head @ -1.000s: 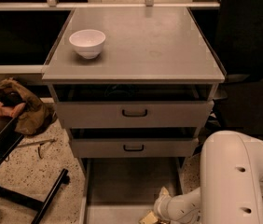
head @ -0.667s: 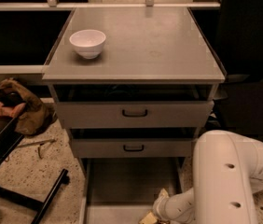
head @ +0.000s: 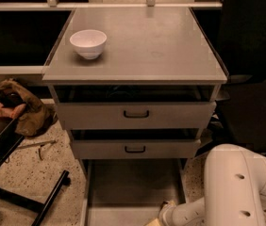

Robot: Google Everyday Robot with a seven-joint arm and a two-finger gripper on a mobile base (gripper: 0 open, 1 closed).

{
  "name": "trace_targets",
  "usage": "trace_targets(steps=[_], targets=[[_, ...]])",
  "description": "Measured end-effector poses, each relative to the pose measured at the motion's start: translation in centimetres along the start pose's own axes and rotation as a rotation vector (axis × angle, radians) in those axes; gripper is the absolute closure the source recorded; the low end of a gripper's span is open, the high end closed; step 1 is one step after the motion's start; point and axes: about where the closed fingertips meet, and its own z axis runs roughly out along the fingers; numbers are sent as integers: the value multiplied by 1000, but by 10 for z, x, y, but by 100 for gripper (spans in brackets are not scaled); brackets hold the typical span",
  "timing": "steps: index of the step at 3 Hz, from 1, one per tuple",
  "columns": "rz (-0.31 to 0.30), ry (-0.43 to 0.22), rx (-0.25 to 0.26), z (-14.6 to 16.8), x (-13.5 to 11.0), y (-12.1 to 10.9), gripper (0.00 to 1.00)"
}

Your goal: Pick orange can from bottom drawer and place on counter

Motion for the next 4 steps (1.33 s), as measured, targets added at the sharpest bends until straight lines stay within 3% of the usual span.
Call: trace_targets(steps=[1, 3, 4], targets=[[43, -5, 22, 2, 9, -4, 0], [74, 6, 35, 16, 19, -4, 0], [88, 29, 17, 32, 32, -4, 19]])
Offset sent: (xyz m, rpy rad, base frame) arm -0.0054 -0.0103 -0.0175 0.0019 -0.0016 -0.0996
